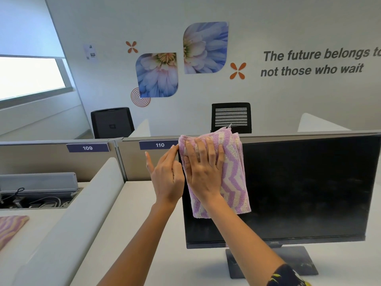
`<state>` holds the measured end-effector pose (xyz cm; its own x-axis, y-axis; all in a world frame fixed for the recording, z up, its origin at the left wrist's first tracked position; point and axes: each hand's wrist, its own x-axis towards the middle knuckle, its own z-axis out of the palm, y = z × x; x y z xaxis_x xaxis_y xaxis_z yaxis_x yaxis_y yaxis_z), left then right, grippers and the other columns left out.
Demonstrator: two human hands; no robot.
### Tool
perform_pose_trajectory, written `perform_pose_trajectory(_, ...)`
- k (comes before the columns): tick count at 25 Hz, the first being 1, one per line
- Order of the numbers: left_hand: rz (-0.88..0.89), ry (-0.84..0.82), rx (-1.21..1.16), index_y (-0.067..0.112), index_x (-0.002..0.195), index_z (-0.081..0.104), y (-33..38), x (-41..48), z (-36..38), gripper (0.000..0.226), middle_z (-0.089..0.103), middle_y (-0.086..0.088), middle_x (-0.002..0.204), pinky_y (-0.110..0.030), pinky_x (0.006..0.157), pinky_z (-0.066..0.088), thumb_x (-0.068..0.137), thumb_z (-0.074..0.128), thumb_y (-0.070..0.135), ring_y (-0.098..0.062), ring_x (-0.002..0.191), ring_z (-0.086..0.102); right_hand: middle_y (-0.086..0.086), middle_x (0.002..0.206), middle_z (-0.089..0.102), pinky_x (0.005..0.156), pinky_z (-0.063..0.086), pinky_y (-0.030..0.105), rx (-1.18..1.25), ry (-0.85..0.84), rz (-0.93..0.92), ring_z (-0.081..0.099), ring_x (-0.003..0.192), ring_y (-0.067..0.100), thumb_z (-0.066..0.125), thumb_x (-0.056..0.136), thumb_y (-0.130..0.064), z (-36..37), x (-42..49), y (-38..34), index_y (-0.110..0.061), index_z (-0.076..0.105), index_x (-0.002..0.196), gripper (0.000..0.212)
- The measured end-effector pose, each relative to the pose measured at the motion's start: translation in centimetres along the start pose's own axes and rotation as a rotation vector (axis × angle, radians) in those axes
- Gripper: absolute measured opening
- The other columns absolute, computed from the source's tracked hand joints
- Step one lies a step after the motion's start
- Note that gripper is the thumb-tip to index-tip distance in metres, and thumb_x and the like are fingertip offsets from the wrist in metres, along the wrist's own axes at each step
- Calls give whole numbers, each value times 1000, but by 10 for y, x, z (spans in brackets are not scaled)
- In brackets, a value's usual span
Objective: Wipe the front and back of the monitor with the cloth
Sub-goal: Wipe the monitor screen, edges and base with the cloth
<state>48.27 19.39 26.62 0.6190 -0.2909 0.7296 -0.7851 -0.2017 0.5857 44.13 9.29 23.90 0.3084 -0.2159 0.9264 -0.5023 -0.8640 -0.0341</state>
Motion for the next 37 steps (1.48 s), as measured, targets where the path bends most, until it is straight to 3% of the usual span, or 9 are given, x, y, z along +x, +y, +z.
perform_pose_trajectory(17, -74, -26, 0, 23, 130, 61, 7, 3, 3, 58, 73, -3, 107, -36, 123, -2, 89, 21, 34, -14, 107, 63, 5, 162, 21, 120, 15, 55, 17, -117, -211, 18, 150, 32, 44, 102, -38, -4, -41, 33, -25, 26, 154, 57)
perform_pose_trajectory(19, -83, -28, -10, 24, 132, 58, 11, 3, 4, 55, 73, -6, 103, -36, 123, 1, 90, 23, 30, -9, 105, 61, 4, 163, 17, 120, 14, 54, -11, -163, -225, 15, 150, 31, 46, 100, -39, -7, -60, 47, -25, 24, 155, 60)
perform_pose_trajectory(21, -109, -38, -43, 23, 134, 57, 14, 3, 4, 53, 72, 0, 88, -39, 122, 16, 91, 26, 22, -4, 96, 56, 4, 163, 16, 120, 14, 54, -34, -185, -197, 14, 151, 30, 44, 101, -39, -14, -74, 63, -25, 24, 155, 59)
perform_pose_trajectory(22, -124, -48, -65, 24, 135, 56, 15, 2, 3, 53, 68, 5, 80, -43, 115, 32, 91, 28, 20, -8, 89, 56, 4, 163, 16, 120, 13, 54, -44, -190, -173, 14, 151, 30, 42, 101, -40, -18, -77, 71, -26, 25, 155, 58)
perform_pose_trajectory(24, -140, -67, -103, 26, 135, 56, 15, 2, 1, 52, 63, 6, 72, -42, 78, 55, 91, 28, 22, -15, 72, 55, 5, 164, 14, 121, 13, 54, -56, -199, -113, 12, 151, 30, 38, 102, -40, -26, -73, 85, -26, 24, 155, 56)
perform_pose_trajectory(26, -149, -78, -120, 27, 135, 56, 15, 1, 0, 53, 65, -2, 70, -31, 54, 47, 91, 27, 25, -14, 58, 50, 6, 164, 11, 121, 12, 54, -51, -198, -40, 10, 151, 29, 31, 104, -40, -32, -60, 96, -26, 22, 156, 54)
perform_pose_trajectory(29, -179, -75, -148, 26, 135, 56, 21, 0, 0, 51, 69, -8, 73, -32, 50, 47, 92, 28, 26, -15, 53, 50, 7, 164, 14, 120, 13, 56, -41, -171, 33, 10, 151, 29, 25, 105, -40, -36, -35, 98, -27, 22, 155, 53)
perform_pose_trajectory(33, -208, -62, -166, 26, 135, 57, 21, -3, -2, 51, 72, -11, 86, -44, 62, 55, 92, 30, 24, -20, 59, 58, 6, 160, 27, 120, 6, 56, -23, -154, 63, 18, 150, 29, 28, 103, -43, -33, 3, 65, -29, 29, 153, 52)
perform_pose_trajectory(37, -204, -64, -141, 26, 133, 59, 21, -1, -4, 54, 74, -4, 90, -33, 67, 53, 87, 31, 21, -16, 69, 63, 8, 143, 50, 117, 8, 58, 8, -164, -15, 39, 139, 33, 24, 103, -47, -20, 20, 9, -33, 45, 144, 48)
